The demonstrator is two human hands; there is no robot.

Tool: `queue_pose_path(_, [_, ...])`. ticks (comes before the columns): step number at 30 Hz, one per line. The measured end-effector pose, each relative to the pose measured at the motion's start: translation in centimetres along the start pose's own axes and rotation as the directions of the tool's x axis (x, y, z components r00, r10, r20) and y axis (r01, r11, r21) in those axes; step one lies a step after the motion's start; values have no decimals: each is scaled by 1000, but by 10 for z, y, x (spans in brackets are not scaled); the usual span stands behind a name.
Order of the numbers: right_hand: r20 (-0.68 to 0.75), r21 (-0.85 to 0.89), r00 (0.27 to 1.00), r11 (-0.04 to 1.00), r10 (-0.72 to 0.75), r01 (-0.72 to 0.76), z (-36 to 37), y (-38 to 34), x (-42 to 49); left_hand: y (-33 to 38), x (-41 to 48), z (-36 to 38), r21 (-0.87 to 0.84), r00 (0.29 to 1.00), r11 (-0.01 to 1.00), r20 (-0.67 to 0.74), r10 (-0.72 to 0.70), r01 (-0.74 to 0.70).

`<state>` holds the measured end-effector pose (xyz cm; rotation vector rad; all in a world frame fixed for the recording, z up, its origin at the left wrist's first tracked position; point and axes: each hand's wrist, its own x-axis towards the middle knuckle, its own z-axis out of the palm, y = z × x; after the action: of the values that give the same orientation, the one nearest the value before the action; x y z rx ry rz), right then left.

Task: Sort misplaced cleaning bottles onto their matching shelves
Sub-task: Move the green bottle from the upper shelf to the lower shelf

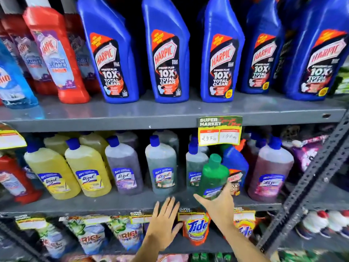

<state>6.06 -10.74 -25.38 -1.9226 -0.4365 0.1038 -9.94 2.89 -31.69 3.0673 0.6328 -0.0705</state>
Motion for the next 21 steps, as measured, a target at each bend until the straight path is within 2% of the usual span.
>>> queue_pose_path(6, [23, -118, 998, 992, 56, -53, 32, 10, 8, -2, 1, 9, -56, 1000, 998, -26, 8, -9])
queue_pose_path(10, [-6, -156, 998, 985, 69, -69, 39, 16, 8, -5, 0, 7, -24, 997, 999, -63, 40, -41])
queue_pose_path(15, [45, -44, 997, 997, 67, -65, 37, 27, -1, -4, -1, 8, -14, 998, 999, -61, 29, -30])
queue_pose_path(18, [-140, 63, 990, 998, 22, -13, 27, 38, -20, -4, 0, 10, 2, 999, 1000, -49, 12, -12])
queue_pose_path(21, [-428, 111, 903, 990, -34, 90, 5, 40, -11, -3, 0, 8, 29, 999, 999, -48, 19, -17])
